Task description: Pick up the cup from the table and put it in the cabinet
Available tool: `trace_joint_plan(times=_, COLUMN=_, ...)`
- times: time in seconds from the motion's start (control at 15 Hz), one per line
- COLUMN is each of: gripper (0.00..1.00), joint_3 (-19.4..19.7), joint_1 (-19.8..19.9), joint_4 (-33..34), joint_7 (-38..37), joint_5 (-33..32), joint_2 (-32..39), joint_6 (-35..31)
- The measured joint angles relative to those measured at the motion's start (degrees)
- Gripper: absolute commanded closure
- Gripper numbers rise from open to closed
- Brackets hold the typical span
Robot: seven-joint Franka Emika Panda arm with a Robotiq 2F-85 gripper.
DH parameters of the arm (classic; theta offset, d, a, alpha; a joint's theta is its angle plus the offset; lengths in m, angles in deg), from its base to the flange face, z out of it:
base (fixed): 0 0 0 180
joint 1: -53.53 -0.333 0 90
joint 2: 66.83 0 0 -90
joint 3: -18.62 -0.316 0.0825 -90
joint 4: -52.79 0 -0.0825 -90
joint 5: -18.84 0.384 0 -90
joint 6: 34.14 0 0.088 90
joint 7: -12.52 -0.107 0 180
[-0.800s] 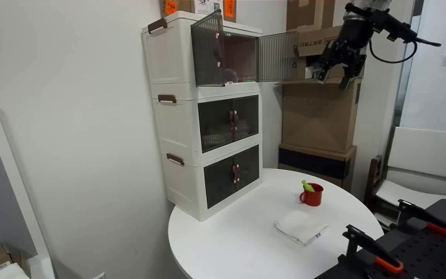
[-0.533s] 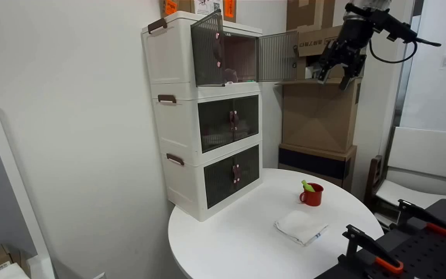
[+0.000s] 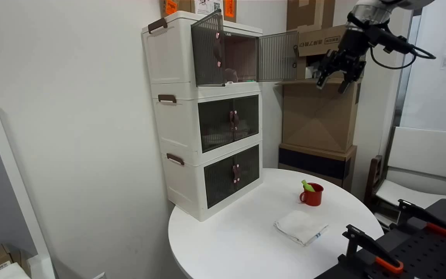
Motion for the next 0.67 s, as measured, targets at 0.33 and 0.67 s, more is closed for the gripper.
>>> trace_joint_plan(times=0.33, gripper=0.0, joint_3=12.0, joint_1=0.5, joint_4=0.7, joint_7=7.9, joint_5=8.8, joint_2=14.3, joint_6=-11.5)
trace_joint_plan(times=0.67, gripper=0.0, joint_3=21.7, joint_1=-3.4, joint_4=8.0, joint_7=22.7, joint_5=28.0, joint_2=29.8, joint_6=-12.4)
